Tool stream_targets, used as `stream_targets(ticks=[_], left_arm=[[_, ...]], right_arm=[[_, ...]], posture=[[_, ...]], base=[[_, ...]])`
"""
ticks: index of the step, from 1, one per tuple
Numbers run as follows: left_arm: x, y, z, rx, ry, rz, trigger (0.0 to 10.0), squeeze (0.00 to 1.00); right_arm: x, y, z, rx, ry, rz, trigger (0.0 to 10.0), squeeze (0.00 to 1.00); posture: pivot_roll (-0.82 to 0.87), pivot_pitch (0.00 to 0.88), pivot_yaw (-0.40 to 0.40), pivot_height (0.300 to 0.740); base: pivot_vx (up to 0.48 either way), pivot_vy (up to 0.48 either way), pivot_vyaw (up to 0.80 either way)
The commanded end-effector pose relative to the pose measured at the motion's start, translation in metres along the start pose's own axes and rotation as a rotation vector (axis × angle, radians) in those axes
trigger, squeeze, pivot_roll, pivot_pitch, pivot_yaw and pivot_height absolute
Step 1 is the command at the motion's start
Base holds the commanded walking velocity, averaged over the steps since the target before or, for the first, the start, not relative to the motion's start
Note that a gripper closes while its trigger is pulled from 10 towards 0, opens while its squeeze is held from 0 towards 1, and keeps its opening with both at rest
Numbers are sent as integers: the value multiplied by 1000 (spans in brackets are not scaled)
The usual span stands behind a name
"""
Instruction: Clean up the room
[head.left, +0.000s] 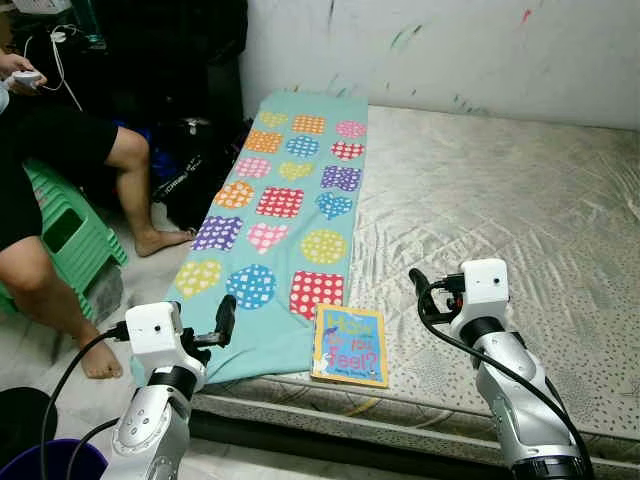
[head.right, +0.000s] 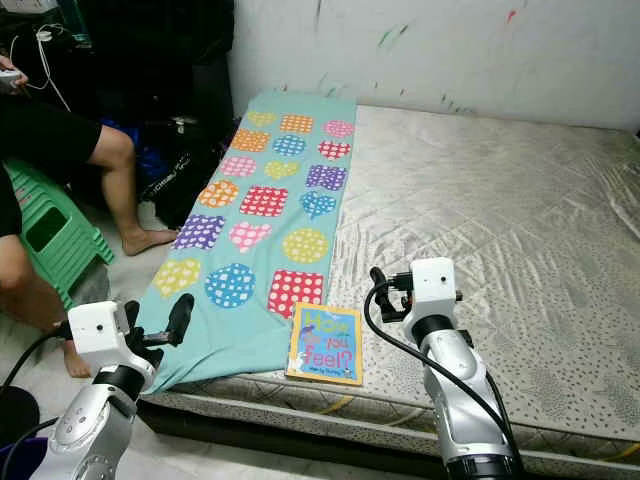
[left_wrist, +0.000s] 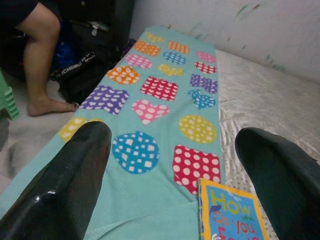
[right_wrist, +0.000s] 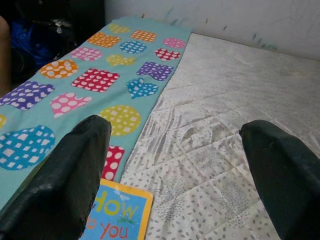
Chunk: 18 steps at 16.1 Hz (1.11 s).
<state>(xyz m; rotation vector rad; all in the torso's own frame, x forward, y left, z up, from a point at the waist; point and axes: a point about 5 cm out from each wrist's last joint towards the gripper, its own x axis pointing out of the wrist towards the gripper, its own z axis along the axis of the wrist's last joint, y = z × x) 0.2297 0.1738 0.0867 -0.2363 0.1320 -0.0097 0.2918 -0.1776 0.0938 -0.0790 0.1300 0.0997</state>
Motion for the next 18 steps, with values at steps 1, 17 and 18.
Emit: stream_targets(ticks=[1,17,18], left_arm=[[1,-3,4,4,-9,-14,10000,0],[4,-2,2,8,-1,-8,10000,0],[4,-2,2,8,0,-6,10000,0]], right_arm=[[0,-2,-2,-3,8,-10,10000,0],[1,-1,-3,-8,12,-3,10000,0],[1,-1,-3,-8,11,-3,10000,0]], posture=[[-50,0,-43,740],[-51,0,-43,740],[-51,0,-43,740]], base=[[0,0,0],[0,0,0],[0,0,0]])
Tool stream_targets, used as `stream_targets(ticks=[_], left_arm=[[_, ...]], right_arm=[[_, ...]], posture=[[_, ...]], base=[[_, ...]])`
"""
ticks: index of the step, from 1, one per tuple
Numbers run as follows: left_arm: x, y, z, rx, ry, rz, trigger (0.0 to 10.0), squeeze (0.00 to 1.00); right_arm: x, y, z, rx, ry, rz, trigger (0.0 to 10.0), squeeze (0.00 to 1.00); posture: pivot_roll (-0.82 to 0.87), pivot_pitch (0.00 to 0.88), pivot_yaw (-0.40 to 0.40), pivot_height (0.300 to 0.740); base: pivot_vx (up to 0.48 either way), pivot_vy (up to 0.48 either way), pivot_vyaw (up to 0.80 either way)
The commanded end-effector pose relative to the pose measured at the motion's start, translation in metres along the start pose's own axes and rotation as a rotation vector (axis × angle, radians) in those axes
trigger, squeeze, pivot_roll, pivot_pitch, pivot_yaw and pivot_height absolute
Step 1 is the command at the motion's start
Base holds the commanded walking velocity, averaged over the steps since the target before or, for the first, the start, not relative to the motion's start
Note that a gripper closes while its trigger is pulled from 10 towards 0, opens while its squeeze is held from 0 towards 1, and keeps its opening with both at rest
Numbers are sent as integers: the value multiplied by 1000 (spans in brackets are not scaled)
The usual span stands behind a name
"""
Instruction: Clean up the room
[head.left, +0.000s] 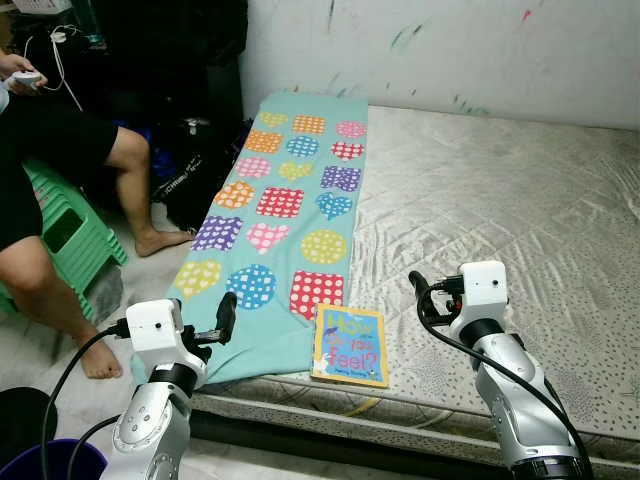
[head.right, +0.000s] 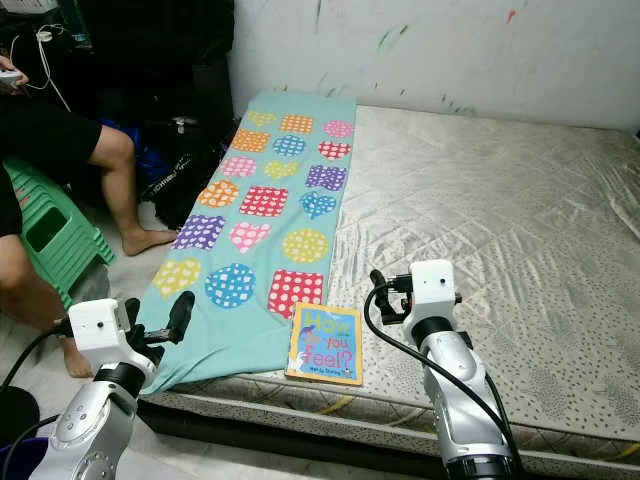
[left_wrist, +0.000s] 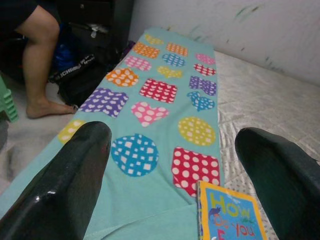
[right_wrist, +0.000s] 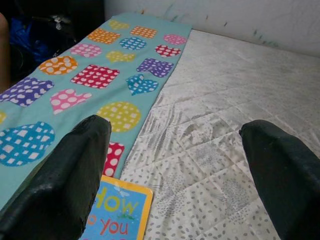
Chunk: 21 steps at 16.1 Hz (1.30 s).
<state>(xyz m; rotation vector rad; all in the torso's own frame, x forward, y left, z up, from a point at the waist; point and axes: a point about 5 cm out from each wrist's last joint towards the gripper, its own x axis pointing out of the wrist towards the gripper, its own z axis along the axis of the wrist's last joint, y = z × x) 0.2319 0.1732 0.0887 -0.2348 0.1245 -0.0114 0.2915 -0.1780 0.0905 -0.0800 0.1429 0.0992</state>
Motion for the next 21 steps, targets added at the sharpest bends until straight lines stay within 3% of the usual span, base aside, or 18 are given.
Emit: stream_targets(ticks=[1,21], left_arm=[[2,0,0,7,9,2,10000,0],[3,-2,0,9,5,3,10000,0]], right_arm=[[1,-1,0,-7,-2,-4,10000,0],[3,1,2,-9,-7,7,10000,0]], posture=[[-50,0,-43,740],[-42,0,-51,740]], base=[[0,0,0],[0,0,0]])
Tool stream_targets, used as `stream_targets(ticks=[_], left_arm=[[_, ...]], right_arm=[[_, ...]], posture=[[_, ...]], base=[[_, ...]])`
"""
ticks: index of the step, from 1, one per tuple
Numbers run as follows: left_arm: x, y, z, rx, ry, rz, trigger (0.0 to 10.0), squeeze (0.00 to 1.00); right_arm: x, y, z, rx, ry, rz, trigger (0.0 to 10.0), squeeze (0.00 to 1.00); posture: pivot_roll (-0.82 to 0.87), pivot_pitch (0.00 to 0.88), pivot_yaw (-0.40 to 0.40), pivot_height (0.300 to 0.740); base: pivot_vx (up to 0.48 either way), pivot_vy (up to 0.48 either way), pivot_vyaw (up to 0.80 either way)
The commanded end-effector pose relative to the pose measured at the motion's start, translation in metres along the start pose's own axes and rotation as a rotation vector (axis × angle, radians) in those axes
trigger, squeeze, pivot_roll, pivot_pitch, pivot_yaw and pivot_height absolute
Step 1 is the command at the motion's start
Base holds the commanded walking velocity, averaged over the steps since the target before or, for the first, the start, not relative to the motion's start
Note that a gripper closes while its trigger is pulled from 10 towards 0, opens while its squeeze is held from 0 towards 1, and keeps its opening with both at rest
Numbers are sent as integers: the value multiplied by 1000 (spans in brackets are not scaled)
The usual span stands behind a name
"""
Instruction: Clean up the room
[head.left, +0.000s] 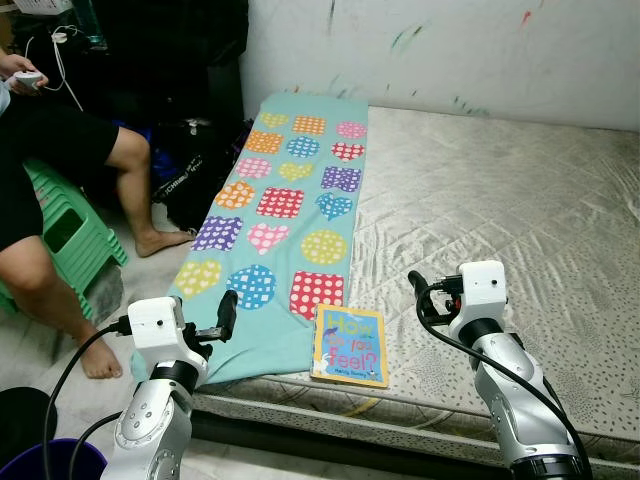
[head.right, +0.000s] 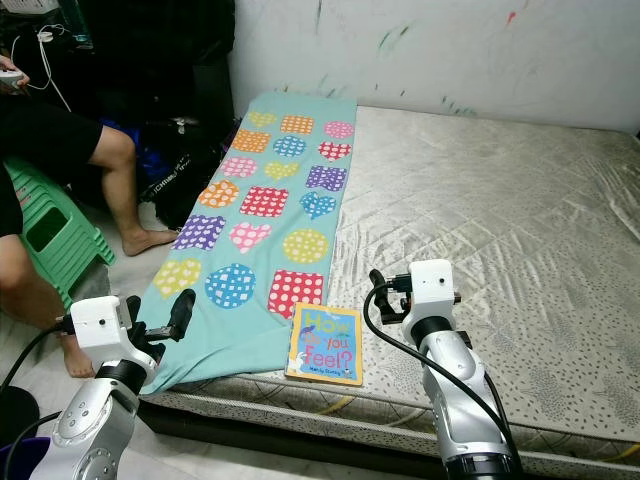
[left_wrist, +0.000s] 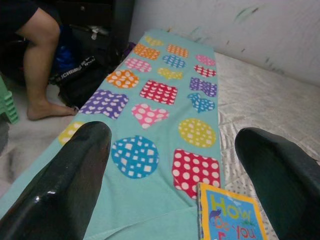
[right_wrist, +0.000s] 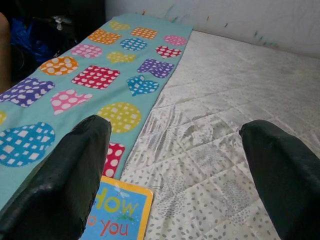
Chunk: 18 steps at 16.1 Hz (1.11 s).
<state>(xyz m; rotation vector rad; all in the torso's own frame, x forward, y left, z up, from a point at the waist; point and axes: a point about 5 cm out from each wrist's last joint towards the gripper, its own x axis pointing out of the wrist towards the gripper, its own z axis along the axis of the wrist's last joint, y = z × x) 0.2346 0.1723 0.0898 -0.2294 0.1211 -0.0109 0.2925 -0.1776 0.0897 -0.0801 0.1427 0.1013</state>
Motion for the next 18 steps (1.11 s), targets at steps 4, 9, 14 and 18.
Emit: stream_targets(ticks=[4,9,14,18], left_arm=[[0,0,-1,6,13,6,10000,0],[1,-1,2,3,-1,-8,10000,0],[0,-3,3,-6,-9,-28,10000,0],[1,-4,2,-8,-6,-28,10000,0]], right_arm=[[2,0,2,-5,-6,1,10000,0],[1,1,1,-3,-6,1,10000,0],[1,1,1,-3,-6,2,10000,0],[1,0,1,-4,-5,-2,10000,0]], posture=[[-43,0,-48,740],[-43,0,-44,740],[-45,0,-43,740],[-47,0,-43,740]], base=[[0,0,0],[0,0,0],[194,0,0],[346,0,0]])
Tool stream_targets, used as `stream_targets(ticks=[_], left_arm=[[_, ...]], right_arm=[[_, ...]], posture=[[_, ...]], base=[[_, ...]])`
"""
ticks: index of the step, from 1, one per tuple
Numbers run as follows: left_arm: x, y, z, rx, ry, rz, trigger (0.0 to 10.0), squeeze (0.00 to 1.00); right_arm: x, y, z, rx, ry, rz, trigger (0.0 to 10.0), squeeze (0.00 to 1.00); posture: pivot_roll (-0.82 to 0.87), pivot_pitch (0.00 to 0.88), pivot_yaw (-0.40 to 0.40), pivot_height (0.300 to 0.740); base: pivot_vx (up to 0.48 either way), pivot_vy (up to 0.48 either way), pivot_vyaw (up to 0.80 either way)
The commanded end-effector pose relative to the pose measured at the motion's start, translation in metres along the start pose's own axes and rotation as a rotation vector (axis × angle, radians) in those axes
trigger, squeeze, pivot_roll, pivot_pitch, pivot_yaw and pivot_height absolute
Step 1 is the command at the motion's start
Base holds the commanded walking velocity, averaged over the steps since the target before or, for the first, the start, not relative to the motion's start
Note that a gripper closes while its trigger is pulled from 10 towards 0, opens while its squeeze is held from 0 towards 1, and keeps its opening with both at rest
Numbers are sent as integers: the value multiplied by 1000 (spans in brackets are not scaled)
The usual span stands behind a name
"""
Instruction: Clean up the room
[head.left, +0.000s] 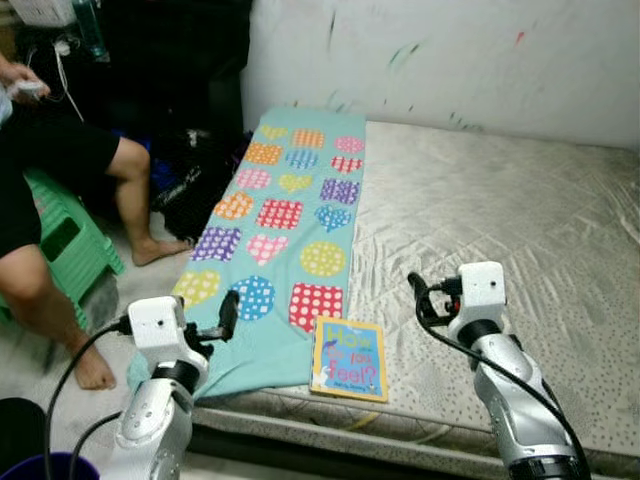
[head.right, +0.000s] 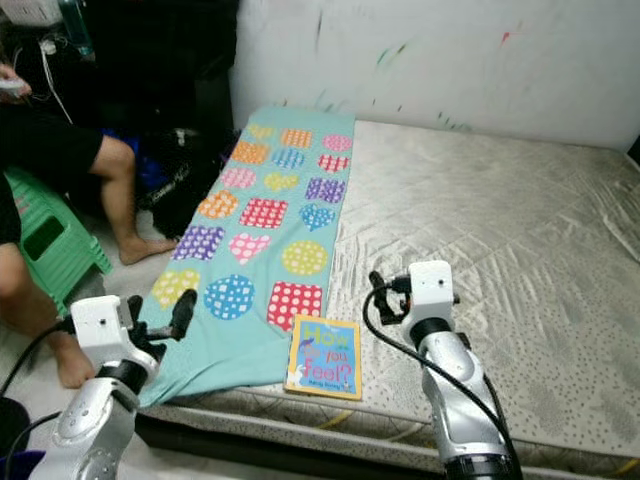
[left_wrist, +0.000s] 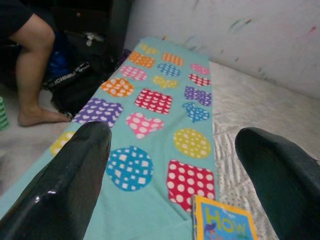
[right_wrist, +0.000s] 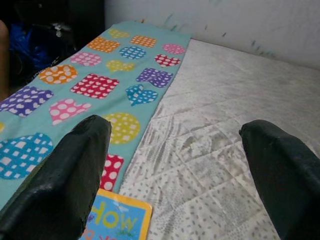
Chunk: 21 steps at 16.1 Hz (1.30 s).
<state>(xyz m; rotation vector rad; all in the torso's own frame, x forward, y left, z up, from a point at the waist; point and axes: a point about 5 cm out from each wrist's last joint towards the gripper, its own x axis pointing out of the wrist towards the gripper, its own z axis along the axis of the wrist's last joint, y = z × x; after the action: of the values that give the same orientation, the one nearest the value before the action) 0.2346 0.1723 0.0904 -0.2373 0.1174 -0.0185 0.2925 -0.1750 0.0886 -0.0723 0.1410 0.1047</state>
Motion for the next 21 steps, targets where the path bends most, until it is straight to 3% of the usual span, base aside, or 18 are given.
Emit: stream_targets(ticks=[1,13,17,21], left_arm=[[1,-3,1,0,1,-14,10000,0],[2,-5,0,-14,0,-28,10000,0],[2,-4,-4,-13,12,-16,10000,0],[2,-7,-5,-21,17,-48,10000,0]], right_arm=[[1,-3,2,-12,-3,-6,10000,0],[1,-3,1,13,1,-16,10000,0],[2,-3,0,10,5,-14,10000,0],[4,-3,-1,-5,8,-11,10000,0]], posture=[[-48,0,-43,740],[-48,0,-42,740],[-48,0,-50,740],[-59,0,-39,740]], base=[[289,0,0],[21,0,0],[0,0,-800],[132,0,0]])
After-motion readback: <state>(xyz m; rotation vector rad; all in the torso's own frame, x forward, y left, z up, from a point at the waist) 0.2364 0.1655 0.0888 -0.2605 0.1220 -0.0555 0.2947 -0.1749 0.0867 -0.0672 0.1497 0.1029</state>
